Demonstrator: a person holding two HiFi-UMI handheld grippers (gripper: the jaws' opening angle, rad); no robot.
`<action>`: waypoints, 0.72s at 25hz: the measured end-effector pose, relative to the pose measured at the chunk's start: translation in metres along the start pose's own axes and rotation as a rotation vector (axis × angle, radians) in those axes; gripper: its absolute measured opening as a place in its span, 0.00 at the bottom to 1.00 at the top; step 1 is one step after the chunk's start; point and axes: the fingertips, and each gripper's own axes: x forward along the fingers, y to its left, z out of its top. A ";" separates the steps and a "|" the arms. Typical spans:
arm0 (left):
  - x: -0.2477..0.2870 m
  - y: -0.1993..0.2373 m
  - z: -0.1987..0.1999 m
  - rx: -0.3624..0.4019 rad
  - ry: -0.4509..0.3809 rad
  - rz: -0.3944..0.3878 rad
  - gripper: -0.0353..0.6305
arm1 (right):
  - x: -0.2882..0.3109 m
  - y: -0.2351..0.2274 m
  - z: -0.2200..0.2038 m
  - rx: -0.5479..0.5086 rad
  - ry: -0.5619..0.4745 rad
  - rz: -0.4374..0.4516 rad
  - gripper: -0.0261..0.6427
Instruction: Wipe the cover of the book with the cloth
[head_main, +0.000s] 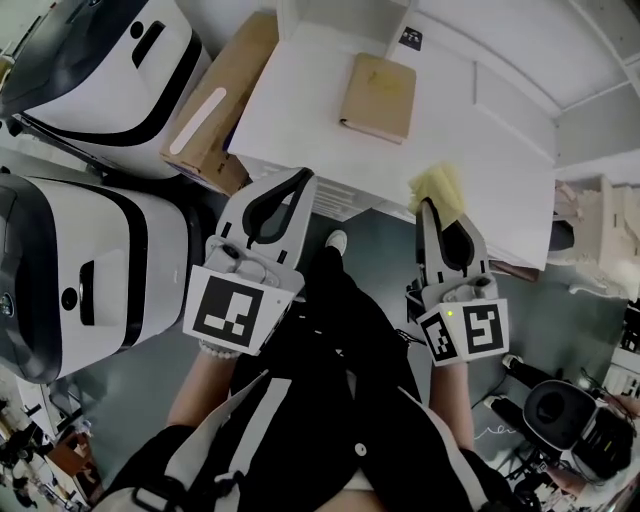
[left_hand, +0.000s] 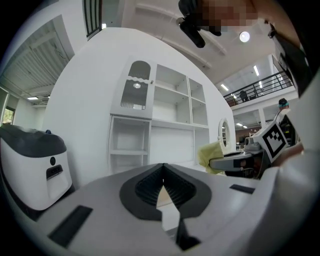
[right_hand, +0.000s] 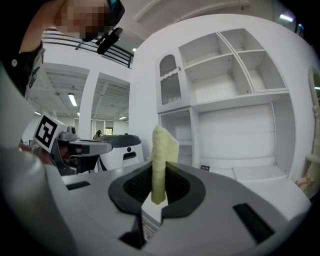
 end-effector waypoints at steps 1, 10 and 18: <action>0.010 0.003 0.001 -0.001 0.000 0.006 0.05 | 0.009 -0.007 0.002 -0.002 0.003 0.009 0.10; 0.096 0.026 0.005 -0.009 0.015 0.034 0.05 | 0.076 -0.071 0.010 -0.011 0.014 0.048 0.10; 0.147 0.043 0.004 -0.017 0.035 0.081 0.05 | 0.117 -0.113 0.011 -0.013 0.034 0.081 0.10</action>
